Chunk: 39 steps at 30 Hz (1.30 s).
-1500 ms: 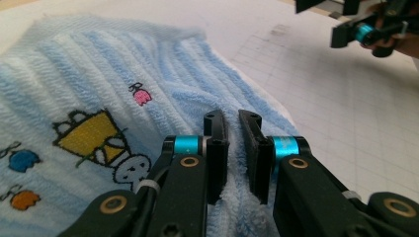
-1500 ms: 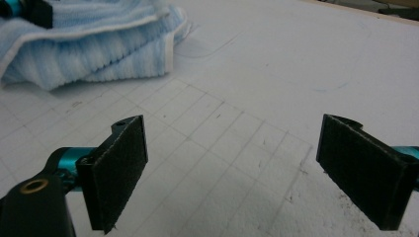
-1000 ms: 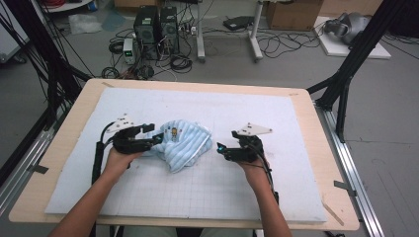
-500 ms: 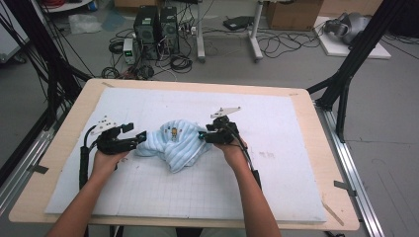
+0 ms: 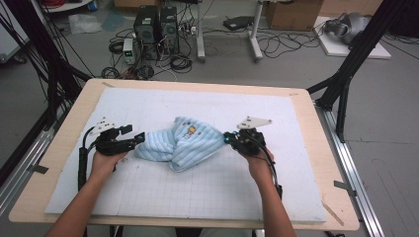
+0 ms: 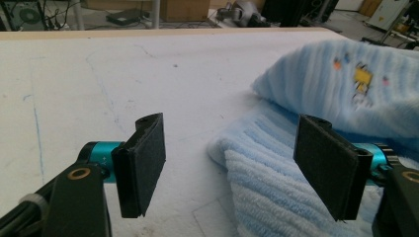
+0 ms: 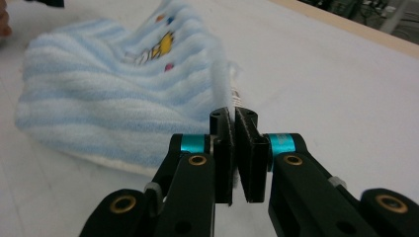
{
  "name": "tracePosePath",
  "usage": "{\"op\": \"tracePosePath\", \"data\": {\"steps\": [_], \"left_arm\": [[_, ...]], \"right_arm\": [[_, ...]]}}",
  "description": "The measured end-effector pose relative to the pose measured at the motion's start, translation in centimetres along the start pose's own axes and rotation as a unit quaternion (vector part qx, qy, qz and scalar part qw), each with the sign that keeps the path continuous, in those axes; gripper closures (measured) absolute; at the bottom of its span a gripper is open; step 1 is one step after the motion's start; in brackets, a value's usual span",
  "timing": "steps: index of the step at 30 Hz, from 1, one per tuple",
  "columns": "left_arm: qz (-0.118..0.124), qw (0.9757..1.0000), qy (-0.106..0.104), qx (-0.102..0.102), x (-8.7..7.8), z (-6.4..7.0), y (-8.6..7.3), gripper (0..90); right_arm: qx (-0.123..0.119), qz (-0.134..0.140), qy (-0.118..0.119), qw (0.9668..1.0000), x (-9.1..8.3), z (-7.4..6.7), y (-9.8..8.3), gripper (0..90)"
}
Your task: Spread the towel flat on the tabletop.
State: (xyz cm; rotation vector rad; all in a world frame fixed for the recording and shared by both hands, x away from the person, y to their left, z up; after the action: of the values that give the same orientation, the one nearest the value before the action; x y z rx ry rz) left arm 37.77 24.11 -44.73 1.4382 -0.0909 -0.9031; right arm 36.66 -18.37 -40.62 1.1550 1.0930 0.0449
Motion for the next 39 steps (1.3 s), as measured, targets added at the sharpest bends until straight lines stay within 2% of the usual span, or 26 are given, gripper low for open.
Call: {"op": "tracePosePath", "data": {"steps": [5, 7, 8, 9, 10, 11, 12, 14, 15, 18, 21, 25, 29, 31, 35, 38, 39], "left_arm": [[-0.004, 1.0, 0.0, 0.005, 0.2, 0.2, -0.1, 29.1], [-0.004, 1.0, 0.0, 0.004, 0.2, 0.2, -0.1, 29.3], [-0.004, 1.0, 0.0, 0.004, 0.2, 0.1, -0.1, 29.5], [-0.005, 1.0, 0.0, 0.002, 0.2, 0.1, -0.1, 29.5], [-0.006, 1.0, 0.001, 0.0, 0.3, 0.1, -0.1, 29.6], [-0.007, 1.0, 0.001, 0.0, 0.3, 0.1, -0.1, 29.7], [-0.008, 1.0, 0.001, 0.0, 0.3, 0.1, -0.1, 29.7], [-0.009, 1.0, 0.001, 0.001, 0.3, 0.1, -0.1, 29.7], [-0.008, 1.0, 0.001, 0.001, 0.3, 0.1, -0.1, 29.8], [-0.01, 1.0, 0.001, 0.001, 0.4, 0.2, -0.2, 29.8], [-0.011, 0.9999, 0.001, 0.004, 0.4, 0.2, -0.2, 29.8], [-0.009, 1.0, -0.002, 0.0, 0.5, 0.1, -0.2, 29.9], [-0.009, 1.0, -0.004, 0.0, 0.5, 0.2, -0.2, 29.8], [-0.009, 0.9999, -0.005, 0.0, 0.5, 0.2, -0.2, 29.9], [-0.015, 0.9999, -0.007, 0.002, 0.7, 0.3, -0.4, 29.9], [-0.018, 0.9998, -0.008, 0.007, 0.8, 0.5, -0.4, 29.9], [-0.019, 0.9998, -0.008, 0.008, 0.8, 0.5, -0.4, 30.1]], "right_arm": [[0.026, -0.018, -0.039, 0.9987, -2.8, 0.8, -4.1, 85.6], [0.035, -0.024, -0.052, 0.9977, -3.6, 0.9, -5.5, 85.5], [0.045, -0.036, -0.066, 0.9962, -4.3, 0.9, -6.9, 85.6], [0.045, -0.036, -0.066, 0.9962, -4.3, 0.9, -6.9, 85.6], [0.047, -0.045, -0.073, 0.9952, -4.5, 1.0, -7.6, 85.6], [0.053, -0.068, -0.088, 0.9923, -4.9, 1.1, -8.8, 85.5], [0.053, -0.068, -0.088, 0.9923, -4.9, 1.1, -8.8, 85.5], [0.057, -0.09, -0.11, 0.9882, -5.2, 1.1, -9.7, 84.5], [0.063, -0.088, -0.109, 0.9881, -5.4, 1.2, -9.8, 80.9], [0.073, -0.063, -0.105, 0.9897, -5.4, 1.5, -9.0, 67.3], [0.065, -0.033, -0.096, 0.9928, -4.5, 1.7, -7.1, 56.1], [0.037, -0.028, -0.089, 0.995, -1.7, 1.9, -3.9, 40.8], [0.04, -0.021, -0.075, 0.9961, 1.7, 2.5, -1.3, 30.2], [0.045, -0.029, -0.057, 0.9969, 3.4, 2.9, -0.2, 26.6], [0.048, -0.05, -0.035, 0.997, 6.1, 3.4, 1.0, 20.9], [0.048, -0.079, -0.033, 0.9952, 7.6, 3.7, 1.4, 21.3], [0.047, -0.087, -0.032, 0.9945, 7.9, 3.8, 1.5, 25.9]]}}
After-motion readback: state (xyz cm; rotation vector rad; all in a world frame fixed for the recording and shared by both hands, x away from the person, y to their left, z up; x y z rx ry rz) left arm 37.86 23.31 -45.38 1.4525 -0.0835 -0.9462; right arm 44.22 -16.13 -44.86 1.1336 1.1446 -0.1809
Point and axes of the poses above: each handheld gripper's, and its own axes: x roughly forward along the jaws, y roughly out of its top, z roughly to its right, the point moved 2 cm from there along x, roughly forward along the jaws, and after that the axes turned 8 degrees about -z, right-handed, at the moved point
